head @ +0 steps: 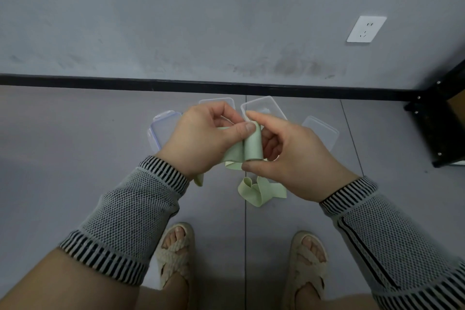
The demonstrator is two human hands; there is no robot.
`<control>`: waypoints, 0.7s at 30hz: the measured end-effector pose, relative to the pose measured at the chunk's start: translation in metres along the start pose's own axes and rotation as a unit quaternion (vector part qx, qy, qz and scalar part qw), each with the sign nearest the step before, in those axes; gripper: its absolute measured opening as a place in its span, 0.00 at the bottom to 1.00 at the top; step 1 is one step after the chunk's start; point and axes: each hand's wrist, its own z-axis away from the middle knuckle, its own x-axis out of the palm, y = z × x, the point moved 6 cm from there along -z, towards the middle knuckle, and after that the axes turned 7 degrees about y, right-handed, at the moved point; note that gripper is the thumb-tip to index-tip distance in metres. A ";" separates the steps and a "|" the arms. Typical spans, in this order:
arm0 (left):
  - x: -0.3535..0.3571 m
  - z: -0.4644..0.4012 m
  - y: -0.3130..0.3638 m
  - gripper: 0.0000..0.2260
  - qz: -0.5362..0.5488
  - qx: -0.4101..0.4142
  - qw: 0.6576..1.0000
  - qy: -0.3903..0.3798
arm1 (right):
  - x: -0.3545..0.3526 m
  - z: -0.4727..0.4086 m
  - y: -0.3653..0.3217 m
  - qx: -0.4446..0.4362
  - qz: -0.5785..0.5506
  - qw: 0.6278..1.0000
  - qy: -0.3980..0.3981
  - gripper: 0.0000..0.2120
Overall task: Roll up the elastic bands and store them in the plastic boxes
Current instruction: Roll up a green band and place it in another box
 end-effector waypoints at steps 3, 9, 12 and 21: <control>-0.003 0.001 0.000 0.04 0.076 -0.035 0.996 -0.007 | -0.002 -0.002 0.005 0.032 -0.104 0.994 0.006 0.40; 0.001 0.003 0.001 0.08 0.149 -0.055 0.985 -0.071 | 0.003 -0.001 -0.003 0.035 -0.209 0.977 -0.023 0.32; 0.005 0.004 0.000 0.11 0.151 -0.055 0.983 -0.090 | 0.003 0.000 -0.004 0.032 -0.233 0.972 -0.019 0.28; -0.001 0.001 -0.004 0.14 0.032 -0.048 0.996 -0.068 | -0.001 0.001 -0.002 0.054 -0.201 0.977 -0.037 0.24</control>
